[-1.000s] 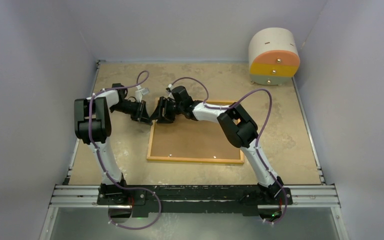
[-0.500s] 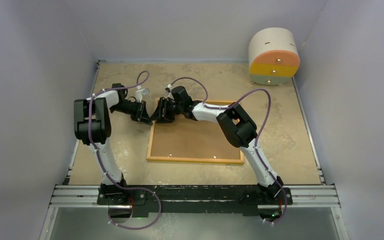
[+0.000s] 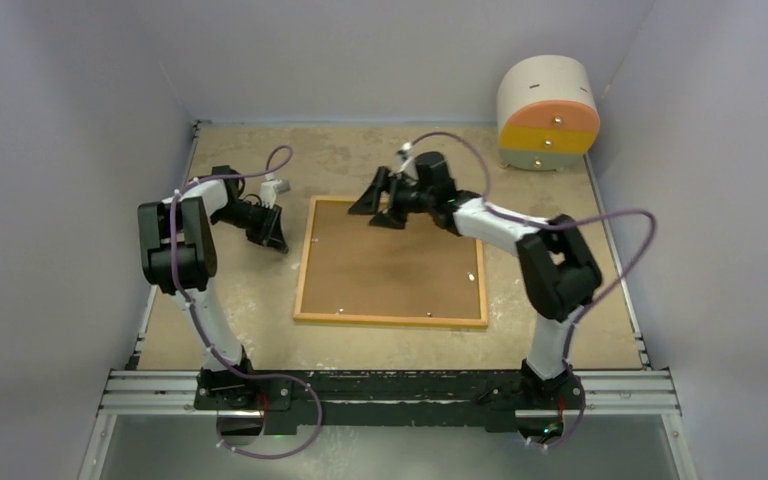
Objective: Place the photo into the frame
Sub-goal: Install the photo frame at the center of the board, then adjust the photo frame at the center of the board.
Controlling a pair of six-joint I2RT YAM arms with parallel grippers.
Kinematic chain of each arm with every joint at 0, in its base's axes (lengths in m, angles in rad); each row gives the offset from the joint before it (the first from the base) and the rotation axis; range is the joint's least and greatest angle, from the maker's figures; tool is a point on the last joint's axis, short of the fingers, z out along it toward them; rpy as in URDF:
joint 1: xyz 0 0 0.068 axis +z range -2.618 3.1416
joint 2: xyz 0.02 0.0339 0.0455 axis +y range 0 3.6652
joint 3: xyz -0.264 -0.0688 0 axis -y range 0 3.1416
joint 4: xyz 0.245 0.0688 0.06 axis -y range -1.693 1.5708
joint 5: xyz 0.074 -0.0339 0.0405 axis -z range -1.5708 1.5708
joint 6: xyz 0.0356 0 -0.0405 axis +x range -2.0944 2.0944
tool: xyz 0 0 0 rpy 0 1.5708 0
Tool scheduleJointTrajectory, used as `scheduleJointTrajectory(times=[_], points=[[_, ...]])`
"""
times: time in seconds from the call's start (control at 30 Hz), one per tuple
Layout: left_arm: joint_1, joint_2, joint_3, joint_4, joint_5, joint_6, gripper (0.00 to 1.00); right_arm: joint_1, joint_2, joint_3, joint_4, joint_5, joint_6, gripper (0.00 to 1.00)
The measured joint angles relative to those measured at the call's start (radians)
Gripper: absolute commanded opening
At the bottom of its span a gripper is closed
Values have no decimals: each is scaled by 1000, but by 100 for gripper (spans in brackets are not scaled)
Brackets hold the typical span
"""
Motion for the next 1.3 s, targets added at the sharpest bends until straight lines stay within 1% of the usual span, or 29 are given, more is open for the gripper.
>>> scheduleJointTrajectory(times=[0.1, 0.23, 0.33, 0.4, 0.47, 0.57, 0.77, 0.9, 1.0, 1.17, 1.23, 1.27, 1.3], points=[[-2, -34, -24, 13, -53, 33, 19, -132, -161, -93, -52, 82, -59, 93], [-34, -98, -106, 31, -104, 70, 23, -320, -338, -235, -136, 267, -128, 98], [-64, -139, -154, 42, -129, 93, 29, -394, -412, -331, -200, 397, -160, 99], [-79, -161, -177, 48, -139, 108, 31, -423, -446, -394, -233, 460, -172, 99], [-91, -182, -195, 58, -150, 124, 31, -444, -459, -443, -254, 509, -182, 99], [-109, -200, -212, 63, -169, 141, 31, -452, -443, -465, -274, 553, -196, 99], [-159, -236, -245, 64, -215, 171, 31, -448, -333, -456, -244, 592, -231, 99], [-195, -252, -263, 63, -227, 177, 32, -428, -270, -399, -198, 565, -233, 99], [-213, -259, -268, 63, -244, 177, 32, -374, -176, -288, -211, 587, -258, 99], [-239, -272, -277, 20, -294, 173, 35, -295, 43, -7, -225, 642, -302, 99], [-267, -275, -279, -16, -320, 164, 38, -269, 150, 149, -241, 650, -321, 99], [-289, -275, -281, -36, -330, 157, 40, -256, 180, 190, -242, 647, -327, 99], [-309, -275, -282, -53, -336, 148, 43, -243, 233, 274, -264, 643, -337, 99]])
